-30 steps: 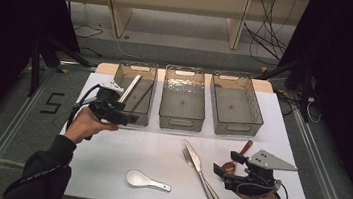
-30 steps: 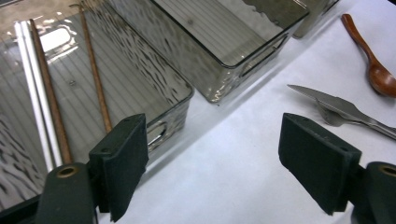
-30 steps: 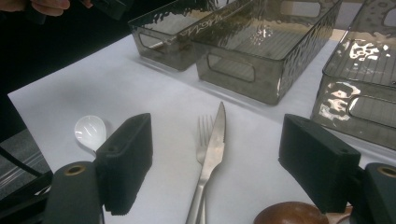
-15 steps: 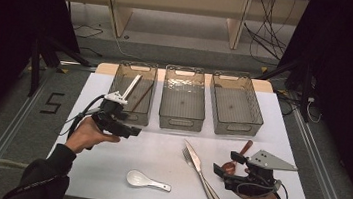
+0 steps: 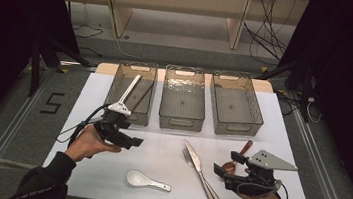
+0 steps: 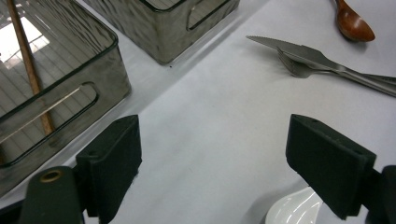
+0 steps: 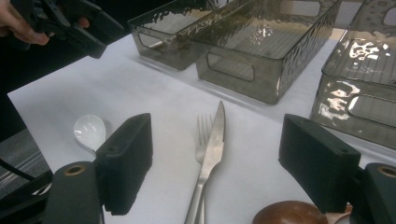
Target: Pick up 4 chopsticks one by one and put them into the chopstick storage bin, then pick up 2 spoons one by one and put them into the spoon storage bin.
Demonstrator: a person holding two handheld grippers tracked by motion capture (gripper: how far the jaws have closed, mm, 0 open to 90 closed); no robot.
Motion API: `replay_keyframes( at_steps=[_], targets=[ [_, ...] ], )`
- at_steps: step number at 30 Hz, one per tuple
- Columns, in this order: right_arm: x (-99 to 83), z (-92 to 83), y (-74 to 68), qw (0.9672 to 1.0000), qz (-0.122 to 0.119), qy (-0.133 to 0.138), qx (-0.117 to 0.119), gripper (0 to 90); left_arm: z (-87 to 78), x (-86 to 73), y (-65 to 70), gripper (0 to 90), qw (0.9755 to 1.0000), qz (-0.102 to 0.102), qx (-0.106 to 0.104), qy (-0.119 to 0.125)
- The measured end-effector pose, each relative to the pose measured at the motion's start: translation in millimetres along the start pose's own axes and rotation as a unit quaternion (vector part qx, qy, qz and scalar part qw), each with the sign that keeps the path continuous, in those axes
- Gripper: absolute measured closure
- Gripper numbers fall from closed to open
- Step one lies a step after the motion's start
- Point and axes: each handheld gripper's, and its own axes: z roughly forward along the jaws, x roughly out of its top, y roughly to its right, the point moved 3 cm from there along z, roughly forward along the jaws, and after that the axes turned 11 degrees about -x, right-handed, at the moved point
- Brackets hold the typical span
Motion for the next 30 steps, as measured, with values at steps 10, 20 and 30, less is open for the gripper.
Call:
replay_keyframes(
  at_steps=[10, 20, 30],
  targets=[
    [-0.3, 0.2, 0.4, 1.0000, 0.001, -0.002, 0.002, 26.7, 9.2, -5.5, 15.5, 17.1, 0.9997, 0.013, -0.014, -0.014],
    [0.6, 1.4, -0.7, 1.0000, -0.001, -0.001, 0.004, 26.7, 19.2, -13.3, 28.5, 16.5, 0.9986, 0.031, -0.019, -0.040],
    [0.5, 2.7, 0.0, 1.0000, -0.001, -0.002, 0.005, 26.7, 31.1, -19.1, 37.8, 16.1, 0.9965, 0.040, -0.028, -0.068]
  ],
)
